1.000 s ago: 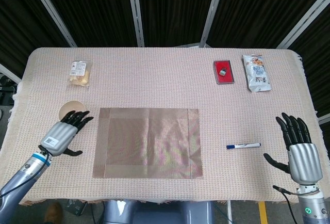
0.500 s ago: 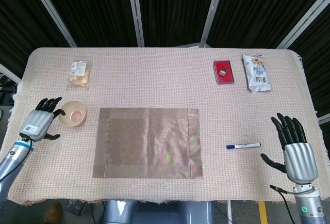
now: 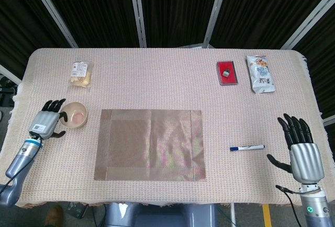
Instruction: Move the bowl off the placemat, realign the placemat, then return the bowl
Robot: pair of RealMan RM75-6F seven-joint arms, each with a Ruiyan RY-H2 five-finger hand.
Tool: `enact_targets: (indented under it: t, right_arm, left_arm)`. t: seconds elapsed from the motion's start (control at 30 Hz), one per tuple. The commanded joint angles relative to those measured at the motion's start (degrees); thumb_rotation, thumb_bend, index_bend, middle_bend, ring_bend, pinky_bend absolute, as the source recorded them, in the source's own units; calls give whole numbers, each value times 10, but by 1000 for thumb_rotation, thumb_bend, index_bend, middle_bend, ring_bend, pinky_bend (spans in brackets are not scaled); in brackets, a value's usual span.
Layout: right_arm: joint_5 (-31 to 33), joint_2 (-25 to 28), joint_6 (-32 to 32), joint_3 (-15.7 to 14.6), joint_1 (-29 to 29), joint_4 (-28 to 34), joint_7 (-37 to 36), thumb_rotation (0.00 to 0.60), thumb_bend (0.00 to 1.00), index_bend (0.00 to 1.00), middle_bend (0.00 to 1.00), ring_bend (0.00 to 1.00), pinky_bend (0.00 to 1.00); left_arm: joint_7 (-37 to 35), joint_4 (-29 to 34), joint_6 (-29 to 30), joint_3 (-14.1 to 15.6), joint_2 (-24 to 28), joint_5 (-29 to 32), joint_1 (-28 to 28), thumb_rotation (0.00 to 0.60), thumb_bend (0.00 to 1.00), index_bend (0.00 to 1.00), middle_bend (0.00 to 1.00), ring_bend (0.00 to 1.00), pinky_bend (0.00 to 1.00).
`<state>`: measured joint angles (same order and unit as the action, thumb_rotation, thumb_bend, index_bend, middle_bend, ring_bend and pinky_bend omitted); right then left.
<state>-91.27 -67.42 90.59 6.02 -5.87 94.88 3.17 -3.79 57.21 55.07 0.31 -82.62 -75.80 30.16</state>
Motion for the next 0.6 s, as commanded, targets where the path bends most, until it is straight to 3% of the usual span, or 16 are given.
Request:
enact_targets:
  t: [0.03, 0.33, 0.6]
  right_arm:
    - [0, 0, -1, 0, -1, -1, -1, 600, 0, 19, 0, 0, 0]
    - [6, 2, -3, 3, -3, -4, -7, 600, 0, 19, 0, 0, 0]
    - [5, 4, -1, 3, -3, -4, -12, 600, 0, 19, 0, 0, 0]
  left_arm:
    - [13, -21, -10, -7, -20, 2, 5, 600, 220, 492, 0, 0, 0]
    - [20, -23, -9, -18, -30, -3, 7, 600, 405, 529, 0, 0, 0]
    - [21, 9, 28, -22, -18, -24, -1, 600, 420, 581, 0, 0, 0]
